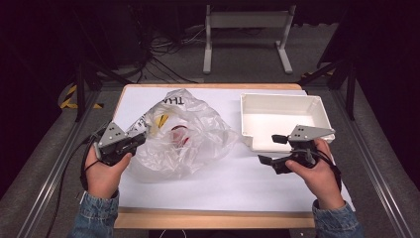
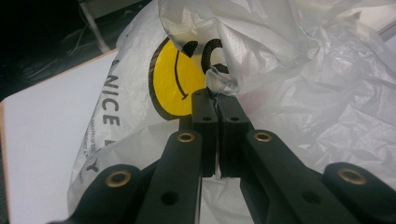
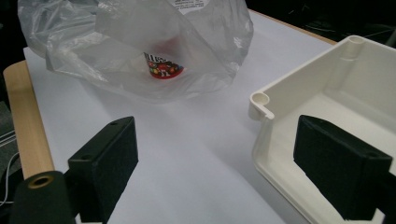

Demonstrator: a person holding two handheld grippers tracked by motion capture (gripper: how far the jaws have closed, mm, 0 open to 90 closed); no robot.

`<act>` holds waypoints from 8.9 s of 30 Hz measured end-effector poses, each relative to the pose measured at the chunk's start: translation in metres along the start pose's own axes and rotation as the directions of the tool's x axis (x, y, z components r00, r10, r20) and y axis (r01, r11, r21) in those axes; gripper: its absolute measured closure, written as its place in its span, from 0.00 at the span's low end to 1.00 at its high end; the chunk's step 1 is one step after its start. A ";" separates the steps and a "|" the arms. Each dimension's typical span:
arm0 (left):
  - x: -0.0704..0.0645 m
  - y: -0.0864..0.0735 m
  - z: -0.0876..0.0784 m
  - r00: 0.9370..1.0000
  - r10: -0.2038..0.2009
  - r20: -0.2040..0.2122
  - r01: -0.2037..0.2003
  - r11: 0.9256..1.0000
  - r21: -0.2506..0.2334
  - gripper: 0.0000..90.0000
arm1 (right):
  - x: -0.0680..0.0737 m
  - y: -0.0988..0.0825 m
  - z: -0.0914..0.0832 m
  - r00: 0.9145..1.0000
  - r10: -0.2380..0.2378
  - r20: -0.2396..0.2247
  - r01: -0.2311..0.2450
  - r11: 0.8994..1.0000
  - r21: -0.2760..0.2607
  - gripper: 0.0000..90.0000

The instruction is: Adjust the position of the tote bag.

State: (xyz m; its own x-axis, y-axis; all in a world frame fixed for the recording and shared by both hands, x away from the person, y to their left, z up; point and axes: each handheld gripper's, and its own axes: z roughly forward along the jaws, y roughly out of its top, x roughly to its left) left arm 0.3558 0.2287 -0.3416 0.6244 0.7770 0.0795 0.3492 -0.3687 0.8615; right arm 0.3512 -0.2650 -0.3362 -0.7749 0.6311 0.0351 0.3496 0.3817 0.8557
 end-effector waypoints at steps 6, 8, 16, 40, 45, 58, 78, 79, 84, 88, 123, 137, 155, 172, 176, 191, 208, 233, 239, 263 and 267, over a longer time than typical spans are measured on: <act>0.007 -0.007 -0.010 0.999 -0.021 -0.038 0.021 1.000 0.003 0.97 | 0.001 0.005 0.010 0.999 -0.012 -0.030 0.012 1.000 0.000 0.15; 0.011 -0.011 -0.012 0.998 -0.030 -0.050 0.030 0.999 0.011 0.97 | 0.001 0.006 0.014 0.999 -0.015 -0.036 0.015 1.000 0.003 0.15; 0.022 -0.021 -0.016 0.994 -0.074 -0.083 0.076 0.997 0.018 0.96 | 0.002 0.008 0.019 0.999 -0.018 -0.049 0.019 1.000 0.006 0.15; 0.033 -0.026 -0.021 0.985 -0.095 -0.141 0.106 0.992 0.073 0.94 | 0.015 0.017 0.031 0.997 -0.031 -0.066 0.027 0.998 -0.062 0.08; 0.029 -0.027 -0.028 0.988 -0.090 -0.129 0.098 0.994 0.058 0.93 | 0.030 0.032 0.048 0.990 -0.106 -0.096 0.098 0.992 -0.080 0.06; 0.024 -0.028 -0.039 0.991 -0.088 -0.100 0.091 0.996 0.022 0.93 | 0.060 0.071 0.088 0.953 -0.247 -0.177 0.232 0.967 -0.101 0.06; 0.022 -0.038 -0.004 0.978 -0.189 0.082 0.176 0.974 0.141 0.65 | 0.057 0.080 0.112 0.928 -0.320 -0.191 0.316 0.947 -0.054 0.99; 0.021 -0.039 -0.002 0.979 -0.180 0.090 0.165 0.974 0.152 0.78 | 0.058 0.082 0.114 0.930 -0.317 -0.189 0.312 0.948 -0.058 1.00; 0.018 -0.040 0.003 0.984 -0.149 0.102 0.130 0.976 0.174 0.98 | 0.062 0.090 0.115 0.929 -0.336 -0.157 0.326 0.942 -0.083 1.00; 0.017 -0.040 0.006 0.986 -0.138 0.097 0.118 0.974 0.195 1.00 | 0.063 0.096 0.117 0.931 -0.333 -0.152 0.323 0.942 -0.089 0.99; 0.015 -0.038 0.000 0.988 -0.143 0.062 0.133 0.981 0.138 0.73 | 0.081 0.085 0.131 0.914 -0.405 -0.038 0.406 0.913 0.031 0.51; -0.023 -0.003 -0.020 0.995 -0.032 0.090 0.028 0.999 0.042 0.42 | 0.072 0.095 0.122 0.931 -0.352 -0.093 0.353 0.935 -0.005 0.99; -0.010 -0.019 0.024 0.999 -0.040 -0.033 0.043 0.996 0.082 0.34 | 0.066 0.103 0.127 0.946 -0.307 -0.108 0.305 0.952 -0.032 0.99; -0.002 -0.018 -0.001 1.000 0.027 -0.004 -0.027 0.996 0.086 1.00 | 0.055 0.111 0.134 0.937 -0.347 -0.027 0.347 0.938 -0.022 0.99; 0.002 -0.019 -0.011 1.000 0.021 -0.021 -0.019 0.997 0.078 1.00 | 0.049 0.116 0.139 0.930 -0.367 0.003 0.367 0.930 -0.012 0.99; 0.011 -0.033 -0.003 0.996 0.023 -0.083 -0.010 0.988 0.152 1.00 | 0.036 0.118 0.185 0.888 -0.447 0.108 0.442 0.894 0.069 0.98; 0.020 -0.049 0.029 0.994 0.027 -0.103 0.000 0.967 0.256 1.00 | 0.003 0.100 0.231 0.902 -0.382 0.203 0.348 0.919 0.184 0.98; 0.042 -0.073 0.035 0.984 -0.069 -0.162 0.126 0.918 0.377 1.00 | -0.007 0.086 0.247 0.891 -0.398 0.219 0.317 0.889 0.330 0.99; 0.042 -0.075 0.037 0.984 -0.079 -0.159 0.138 0.904 0.405 1.00 | -0.005 0.085 0.250 0.901 -0.384 0.204 0.287 0.878 0.383 0.99; 0.044 -0.066 0.016 0.970 -0.180 -0.162 0.216 0.947 0.240 0.57 | 0.005 0.091 0.229 0.927 -0.298 0.227 0.192 0.897 0.397 0.38; 0.045 -0.064 0.010 0.966 -0.209 -0.154 0.236 0.954 0.184 0.53 | 0.011 0.094 0.217 0.940 -0.258 0.221 0.177 0.927 0.331 0.30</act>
State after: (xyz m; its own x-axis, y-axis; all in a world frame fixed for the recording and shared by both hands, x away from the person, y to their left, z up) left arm 0.3683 0.2824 -0.3978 0.4227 0.9059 -0.0262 0.6090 -0.2625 0.7485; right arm 0.4903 -0.0756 -0.3671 -0.7027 0.6441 -0.3022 0.3611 0.6888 0.6286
